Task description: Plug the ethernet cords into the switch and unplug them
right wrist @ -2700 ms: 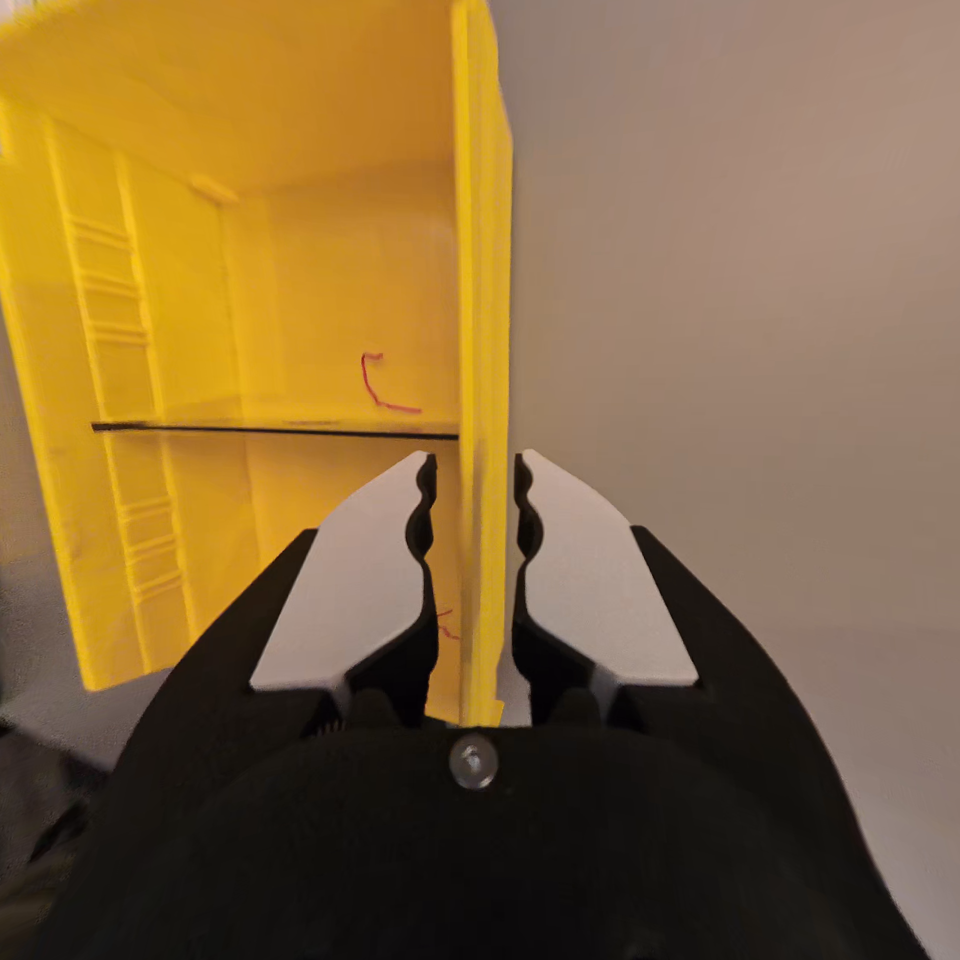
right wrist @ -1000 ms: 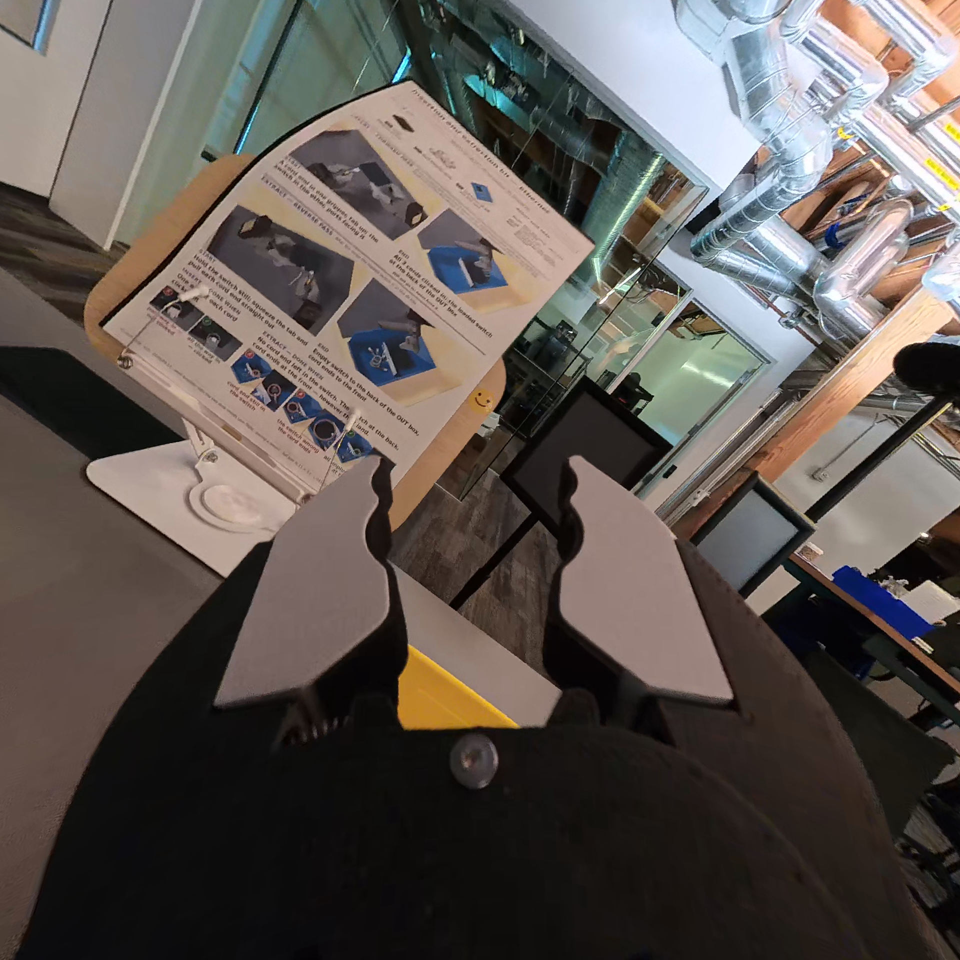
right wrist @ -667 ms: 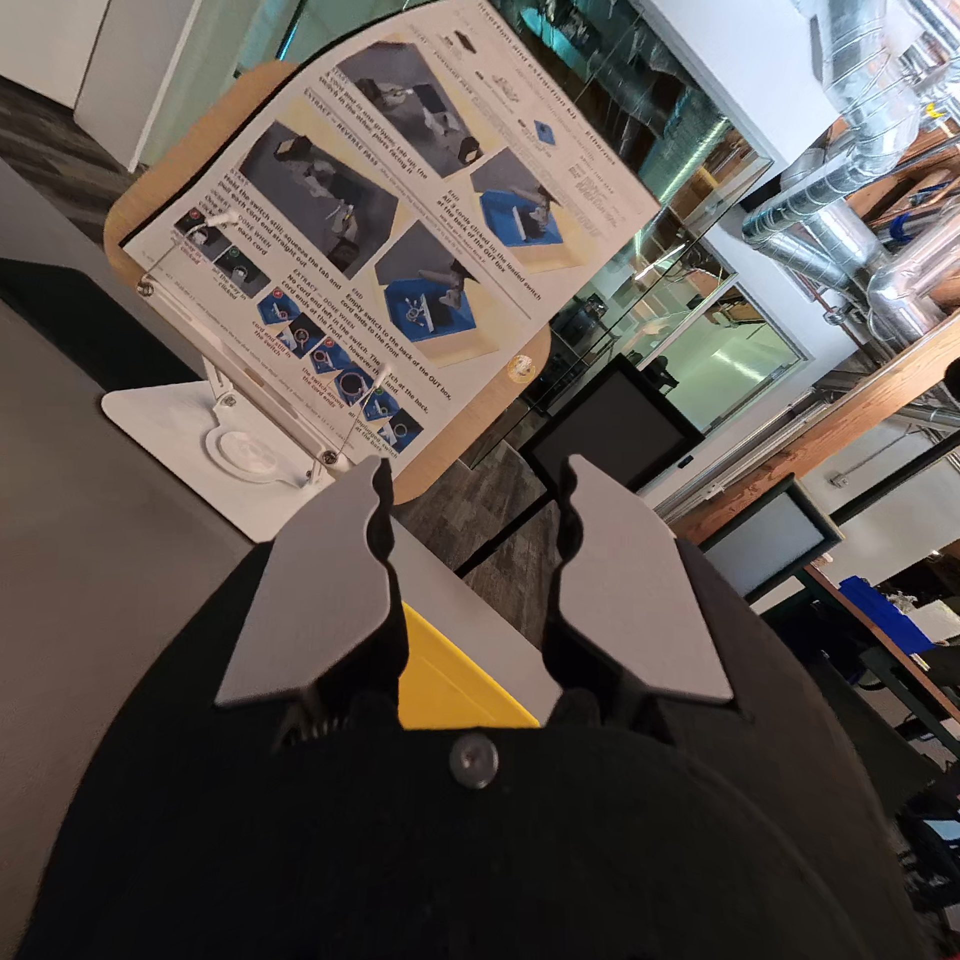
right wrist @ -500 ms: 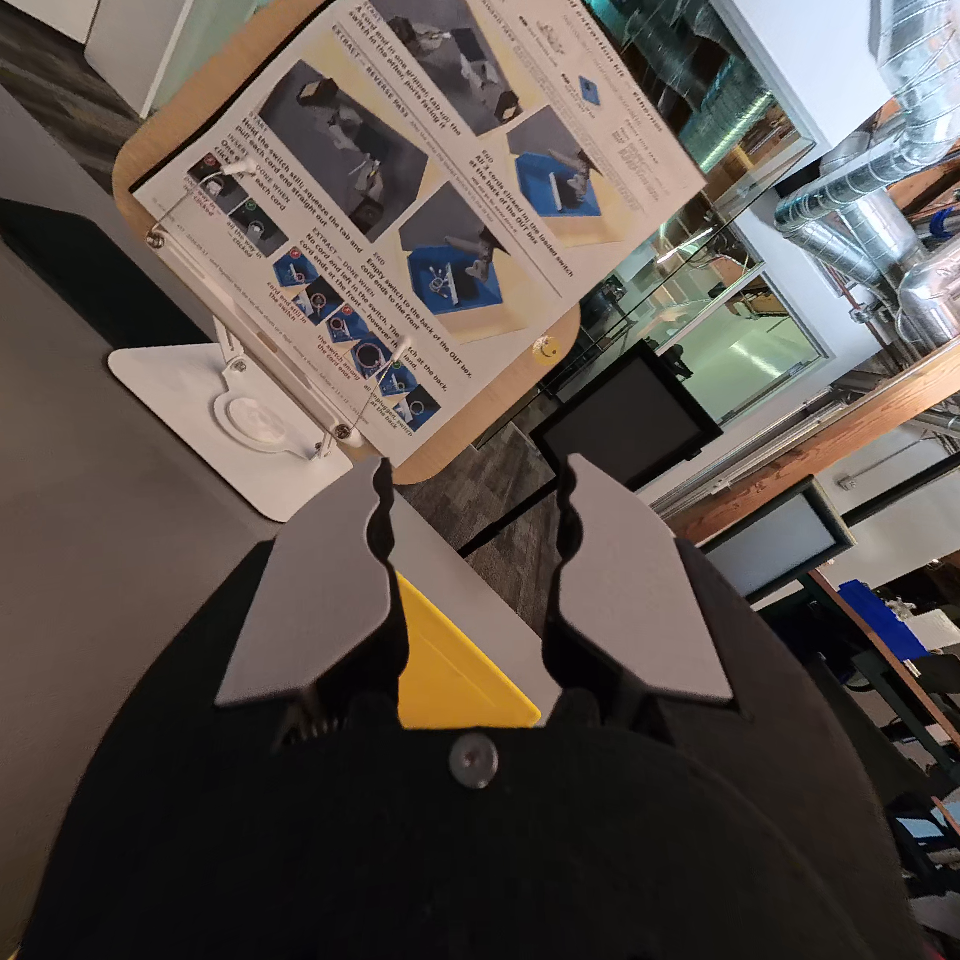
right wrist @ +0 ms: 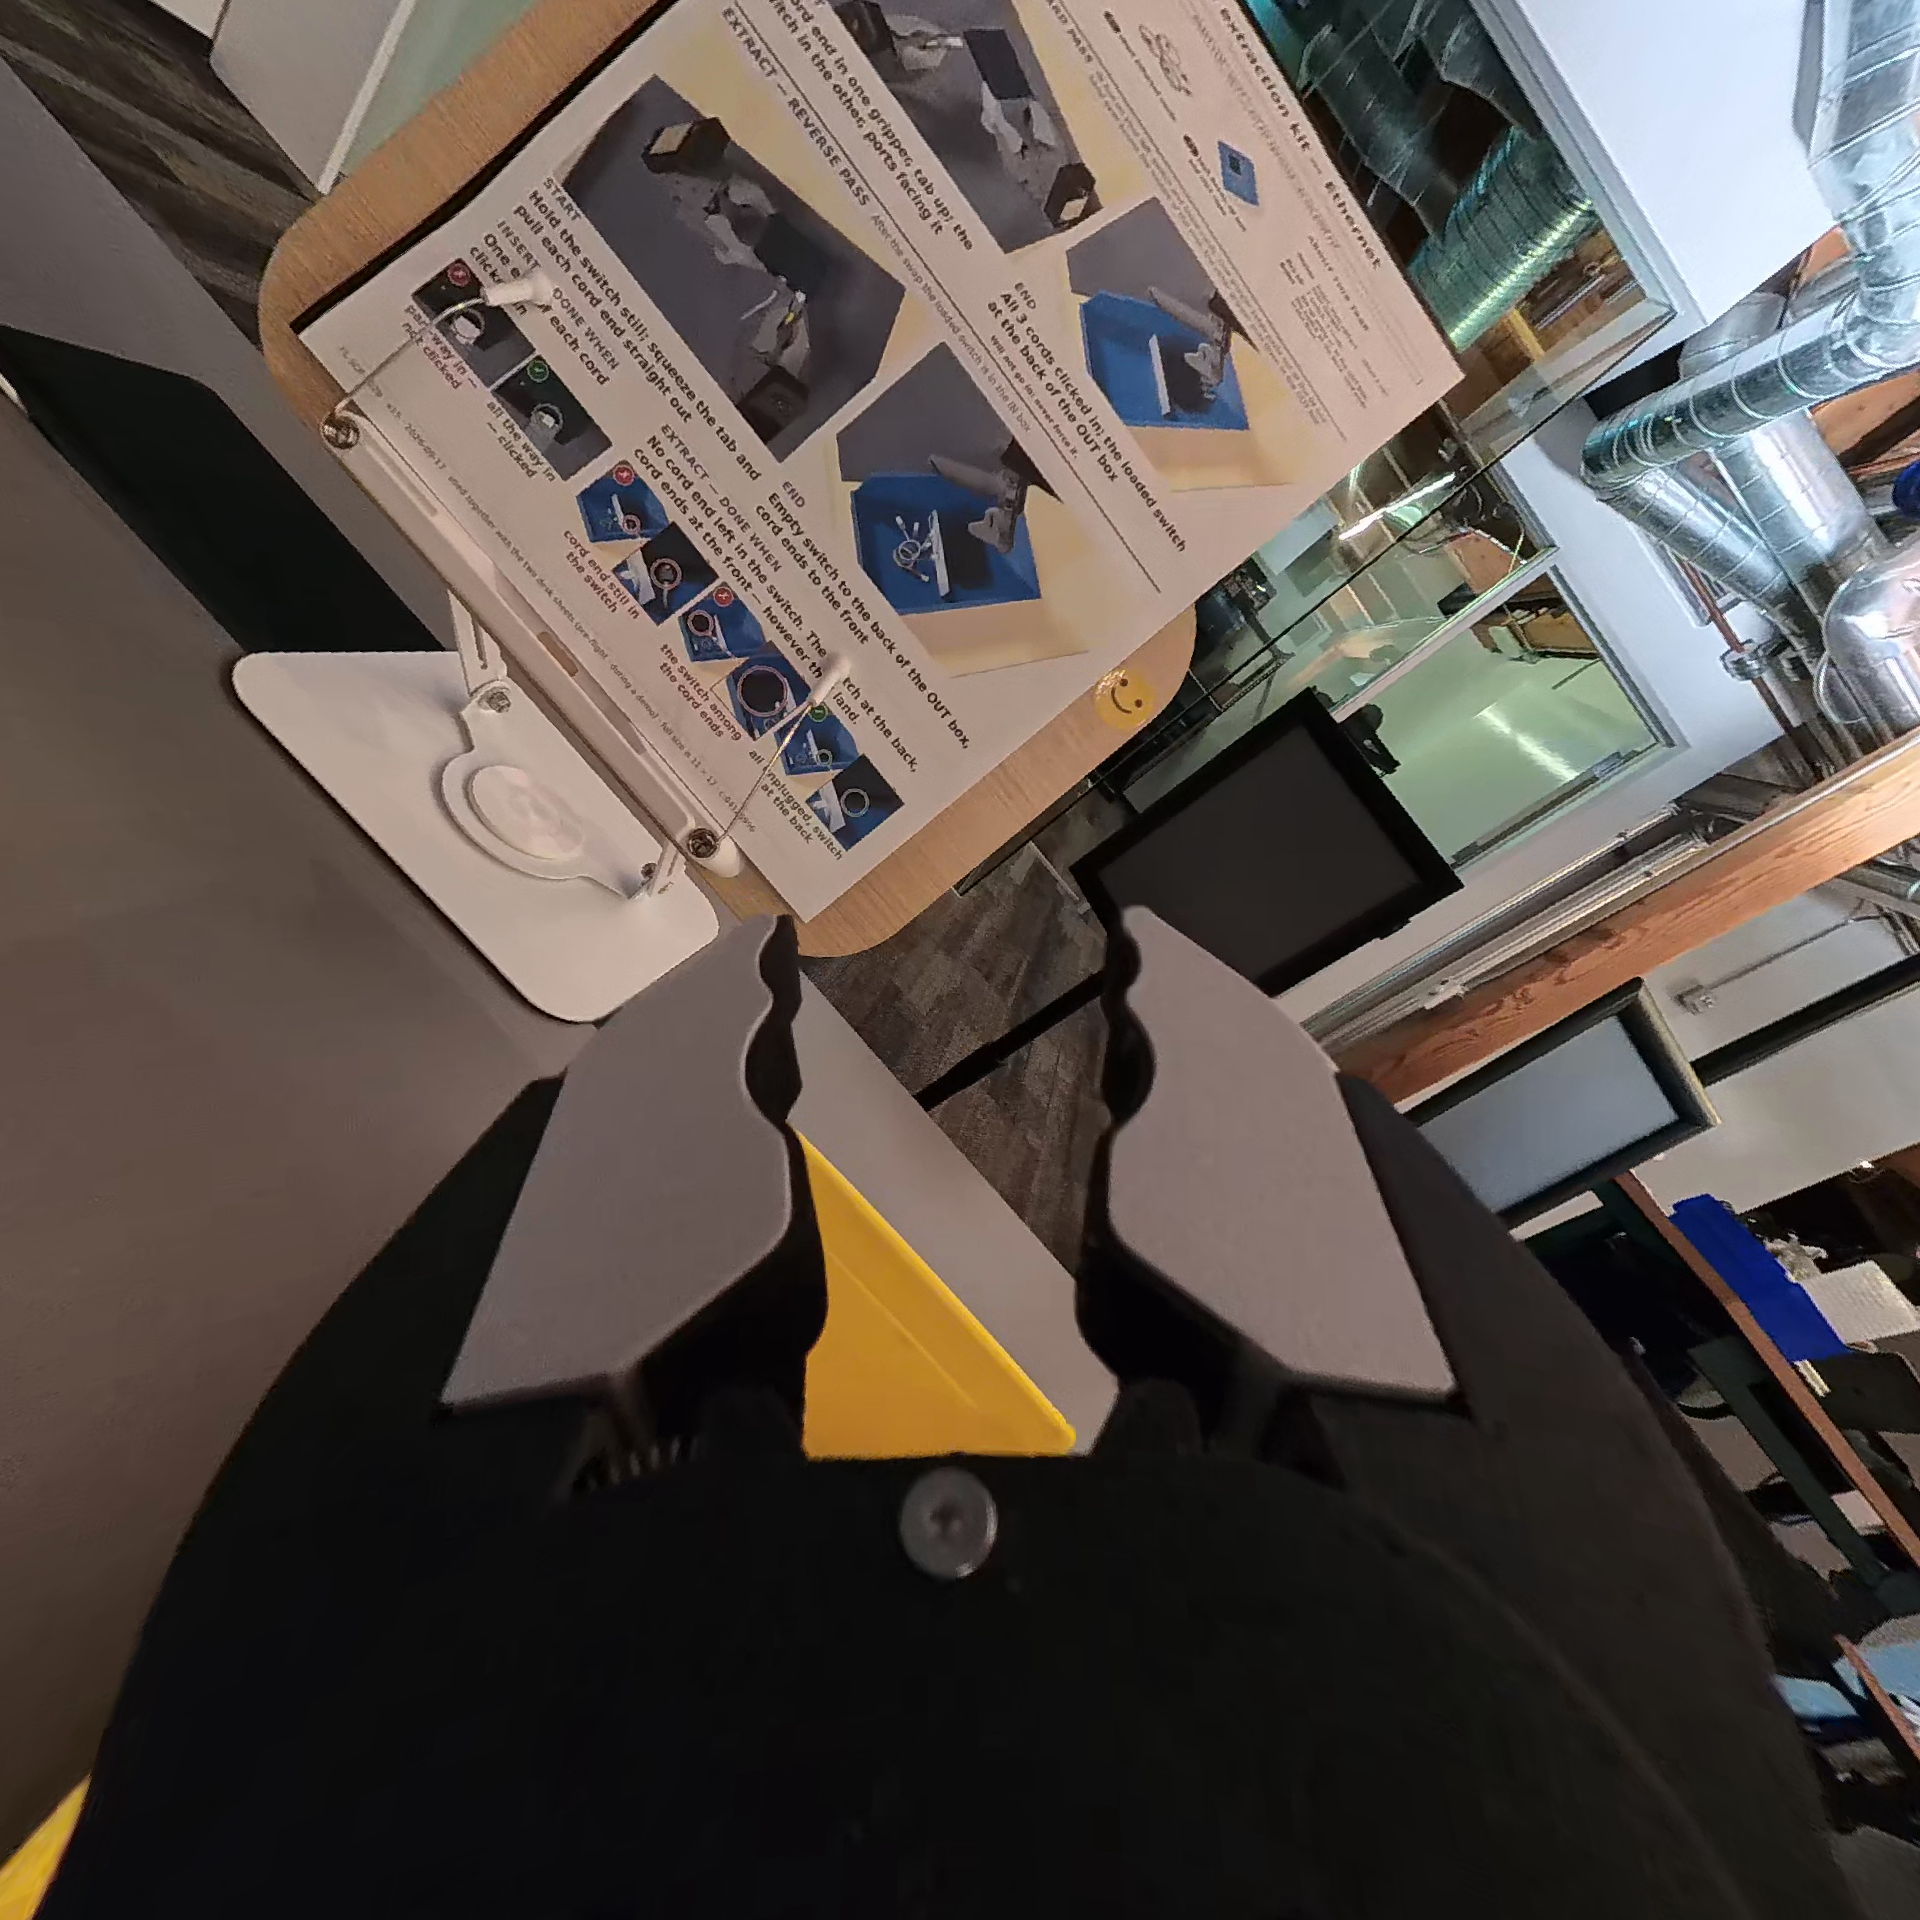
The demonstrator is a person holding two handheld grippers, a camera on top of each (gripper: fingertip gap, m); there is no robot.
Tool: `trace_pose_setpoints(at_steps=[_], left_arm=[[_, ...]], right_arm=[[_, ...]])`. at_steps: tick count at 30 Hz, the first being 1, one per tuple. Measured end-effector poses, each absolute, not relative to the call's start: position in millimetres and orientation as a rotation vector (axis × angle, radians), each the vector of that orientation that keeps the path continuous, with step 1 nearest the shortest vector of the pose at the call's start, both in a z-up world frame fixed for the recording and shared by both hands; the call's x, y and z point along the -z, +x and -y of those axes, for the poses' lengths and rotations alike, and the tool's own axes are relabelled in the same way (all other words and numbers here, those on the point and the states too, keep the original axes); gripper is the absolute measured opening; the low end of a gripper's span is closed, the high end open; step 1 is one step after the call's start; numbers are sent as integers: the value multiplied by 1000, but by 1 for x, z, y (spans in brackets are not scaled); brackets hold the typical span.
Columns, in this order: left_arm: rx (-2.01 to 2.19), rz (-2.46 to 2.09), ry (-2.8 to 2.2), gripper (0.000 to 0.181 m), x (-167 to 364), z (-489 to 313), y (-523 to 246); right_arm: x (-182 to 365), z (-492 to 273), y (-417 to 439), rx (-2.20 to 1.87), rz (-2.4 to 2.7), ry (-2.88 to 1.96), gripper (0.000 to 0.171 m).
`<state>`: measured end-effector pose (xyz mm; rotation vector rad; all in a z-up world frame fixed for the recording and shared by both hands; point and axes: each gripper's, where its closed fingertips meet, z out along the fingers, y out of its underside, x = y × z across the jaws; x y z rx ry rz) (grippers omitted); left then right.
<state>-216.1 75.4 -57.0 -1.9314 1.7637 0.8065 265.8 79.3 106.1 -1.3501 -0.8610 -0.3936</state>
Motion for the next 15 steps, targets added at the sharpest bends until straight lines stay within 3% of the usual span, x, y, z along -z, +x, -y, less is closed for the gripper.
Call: trace_pose_setpoints(at_steps=[8,15], left_arm=[[-1144,-1586,-1686,30,-40,-72,-219],[-1207,-1445,-1482,30,-145,-64,-156]], right_arm=[[-83,-90,252,405,923,-1382,55],[-90,-83,248,365,922,-1363,55]])
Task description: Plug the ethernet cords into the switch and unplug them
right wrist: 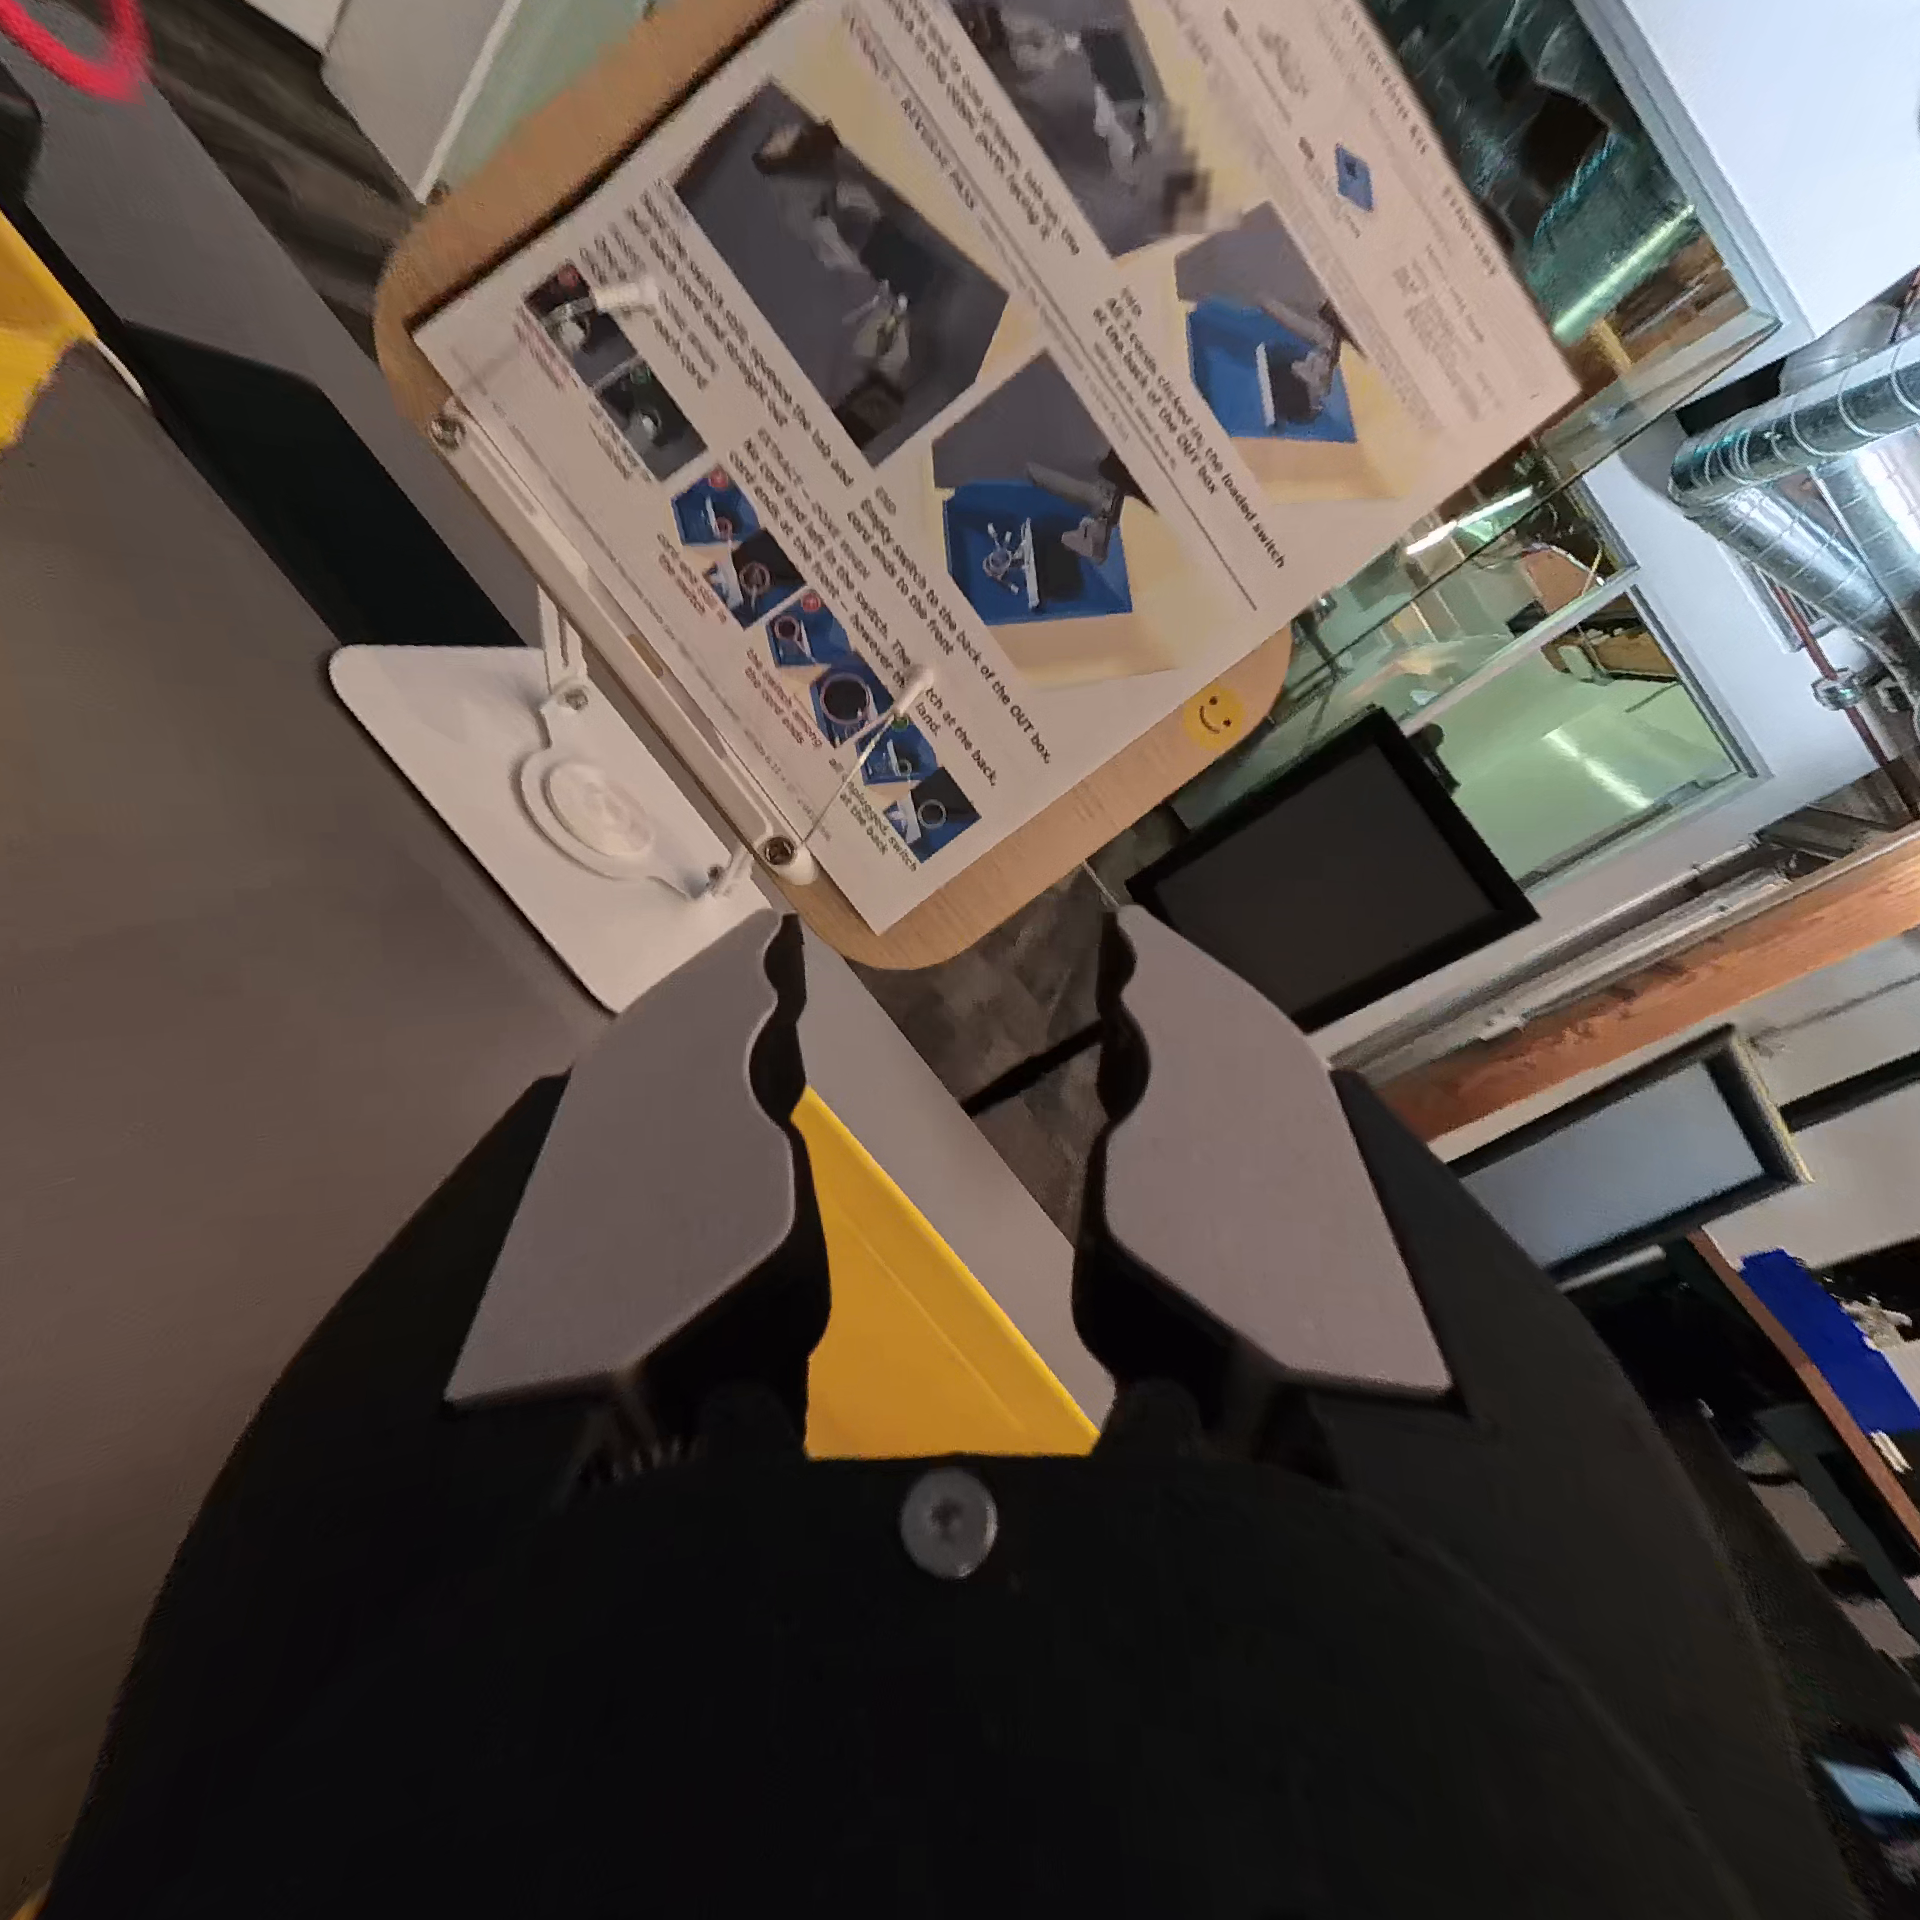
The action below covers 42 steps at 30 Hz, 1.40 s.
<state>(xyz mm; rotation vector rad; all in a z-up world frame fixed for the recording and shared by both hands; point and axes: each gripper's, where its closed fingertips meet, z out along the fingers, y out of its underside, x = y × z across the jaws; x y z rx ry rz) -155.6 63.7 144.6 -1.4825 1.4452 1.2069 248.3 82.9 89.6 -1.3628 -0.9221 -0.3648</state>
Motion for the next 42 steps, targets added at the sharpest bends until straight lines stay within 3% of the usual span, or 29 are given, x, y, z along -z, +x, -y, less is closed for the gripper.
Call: trace_pose_setpoints(at_steps=[4,8,12,18,25,30,42], left_arm=[[-1125,-1442,-1379,30,-162,-55,-88],[-1062,-1437,-1282,30,-144,-54,-24],[-1029,-1446,-1288,31,-108,-59,19],[-1022,-1388,-1294,31,-88,-69,48],[-919,-1264,-1384,31,-84,-74,42],[-807,-1286,-1444,30,-69,-58,46],[-859,-1342,-1291,30,-50,-42,49]], right_arm=[[-110,-57,226,161,948,-1243,56],[-138,-4,190,-199,1008,-1050,57],[-135,36,160,-352,1171,-970,74],[-115,18,146,-223,1199,-1045,84],[-101,6,143,-9,1256,-1025,77],[-92,4,135,89,1288,-926,85],[-69,-12,126,640,1377,-808,57]])
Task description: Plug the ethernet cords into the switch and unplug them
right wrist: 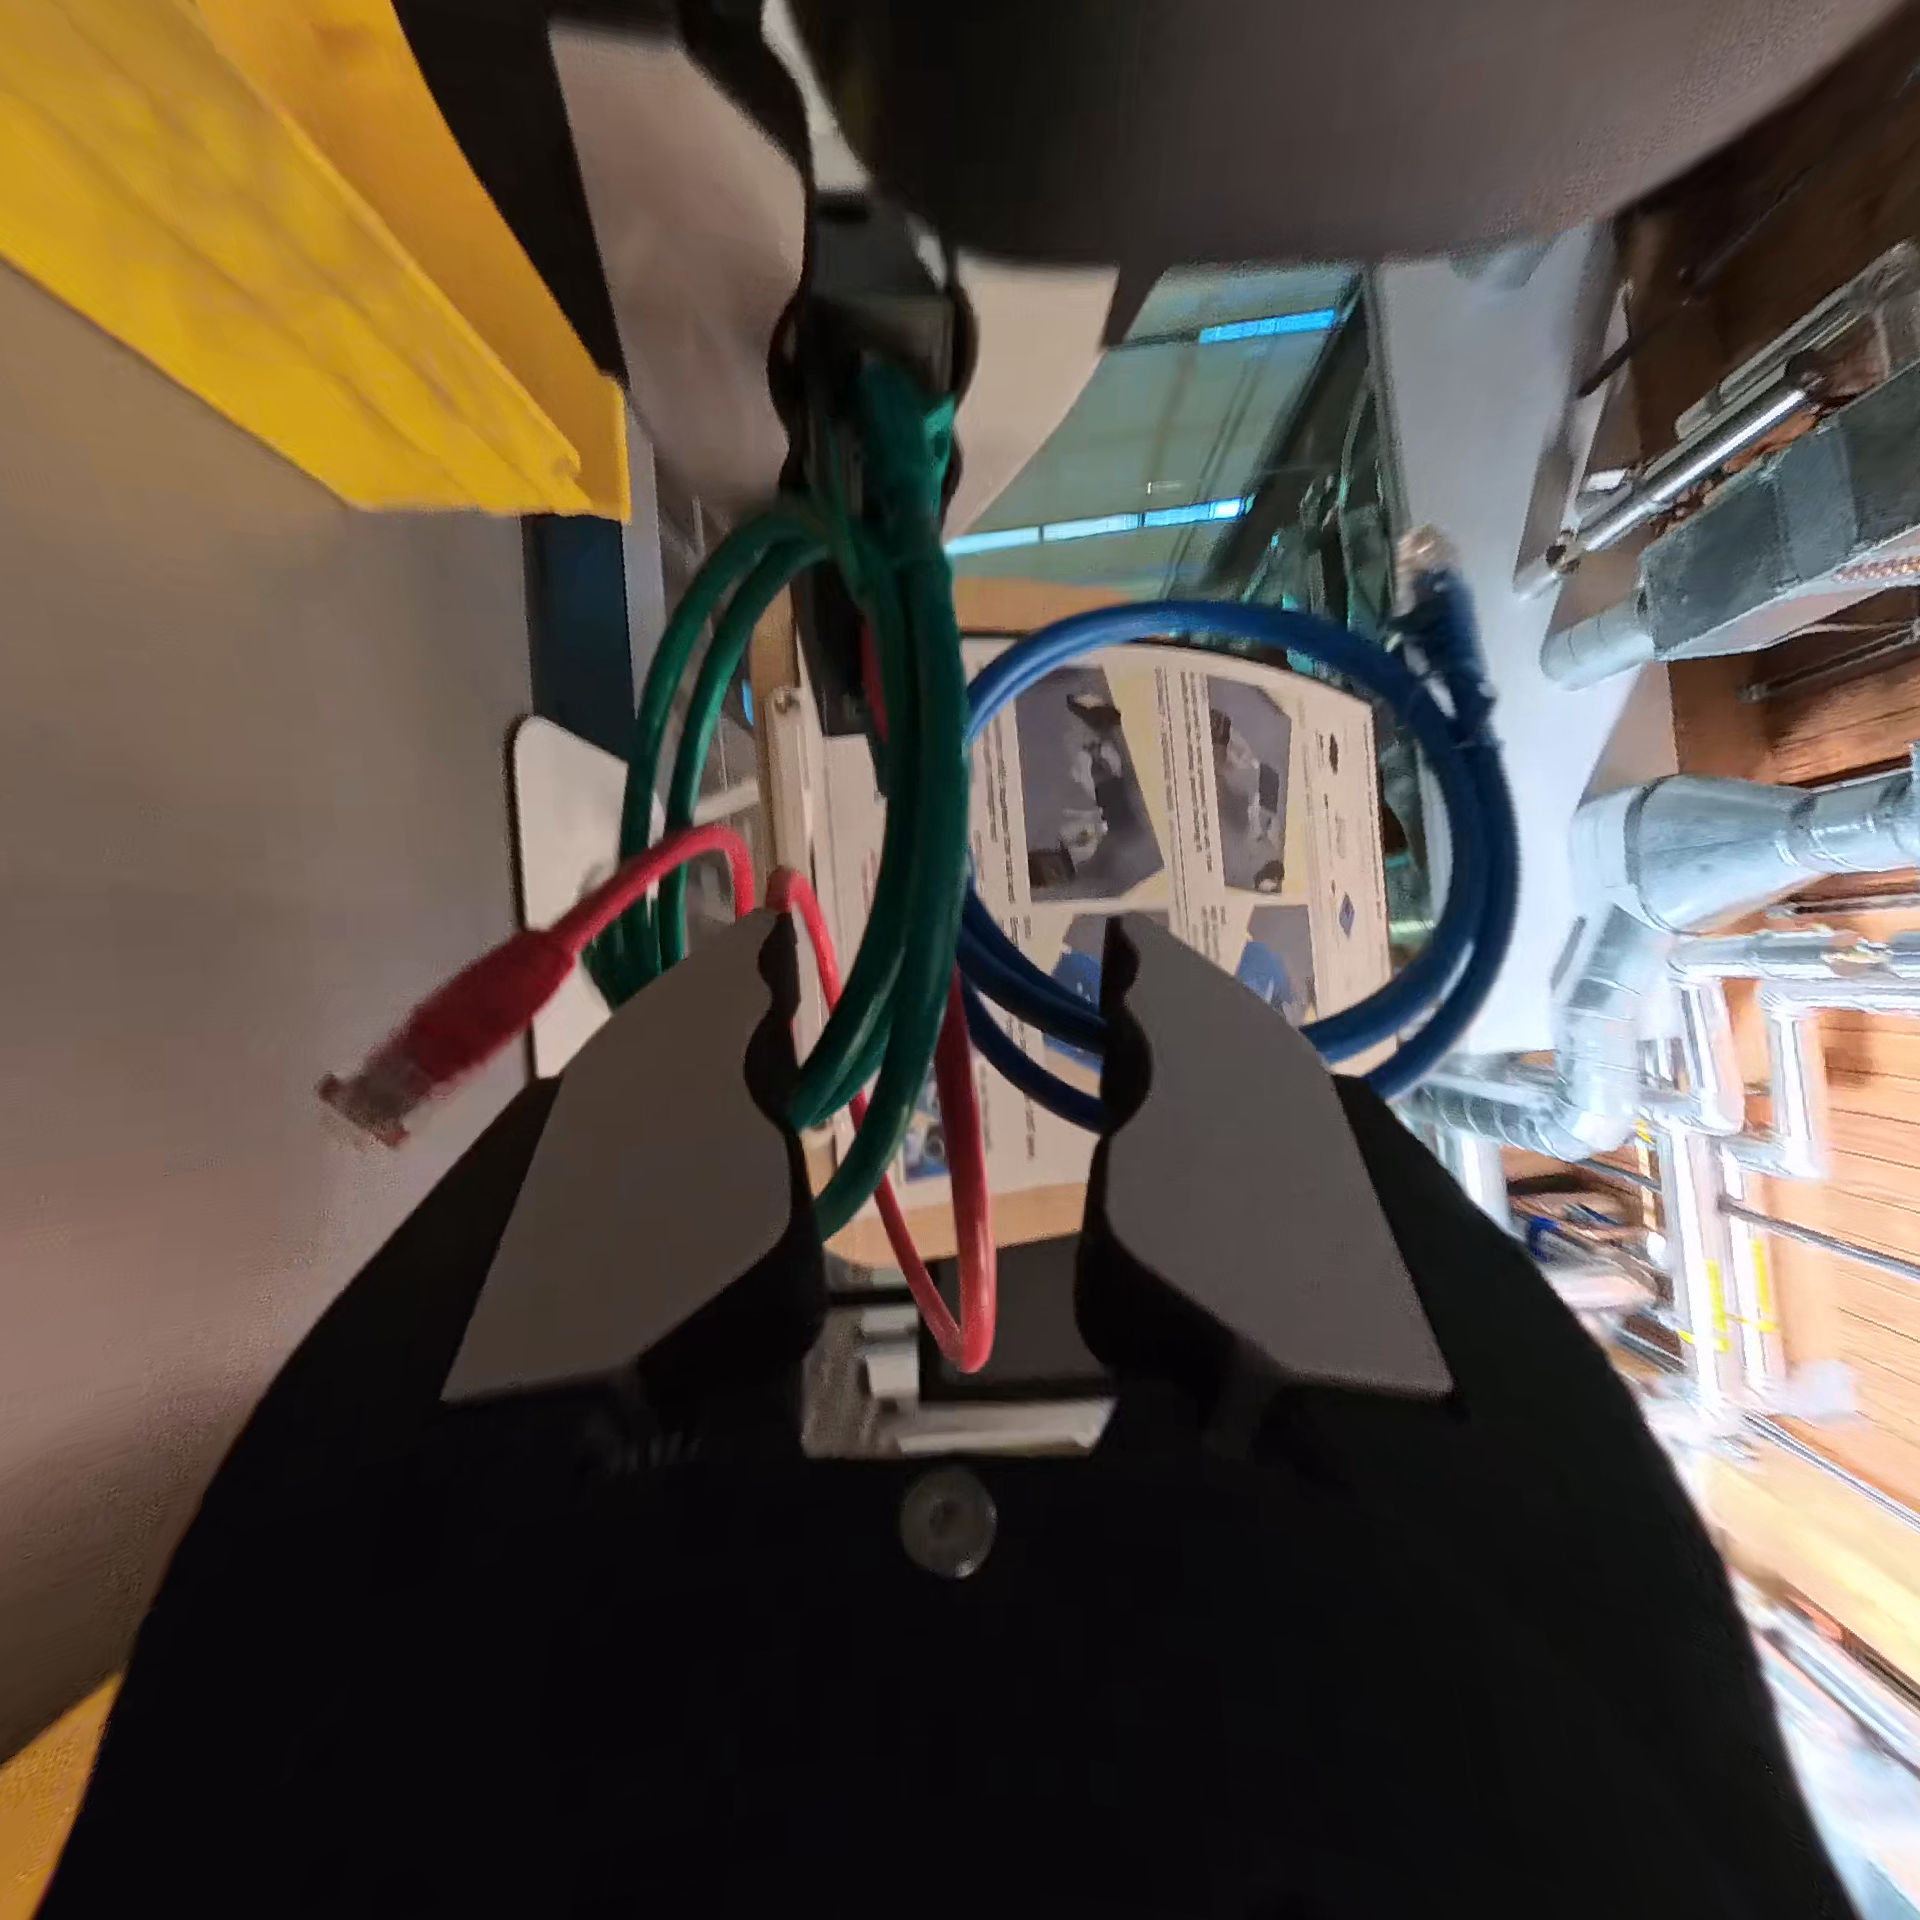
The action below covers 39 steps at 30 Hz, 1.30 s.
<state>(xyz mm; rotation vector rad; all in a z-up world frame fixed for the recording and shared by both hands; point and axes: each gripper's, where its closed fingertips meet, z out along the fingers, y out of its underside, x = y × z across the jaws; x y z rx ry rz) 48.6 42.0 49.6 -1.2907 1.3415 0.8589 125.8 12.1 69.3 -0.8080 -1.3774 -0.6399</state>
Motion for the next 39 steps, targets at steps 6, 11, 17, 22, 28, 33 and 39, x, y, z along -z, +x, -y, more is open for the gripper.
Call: trace_pose_setpoints(at_steps=[6,11,17,22,28,33,39], left_arm=[[-827,-1382,-1177,30,-54,-26,65],[-774,-1378,-1152,30,-57,-22,68],[-724,-1297,-1050,45,-74,-19,69],[-640,-1238,-953,52,-82,-15,70],[-586,-1230,-950,57,-84,-16,68],[-734,-1262,-908,38,-72,-26,65],[-726,-1174,-867,41,-81,-25,65]], right_arm=[[-61,-17,126,752,1402,-830,18],[-69,-12,128,655,1367,-865,13],[-75,-11,132,594,1324,-919,12],[-81,-10,135,619,1300,-911,12],[-90,-14,148,653,1258,-938,13],[-93,-12,149,646,1250,-943,14],[-98,-4,145,696,1254,-902,13]])
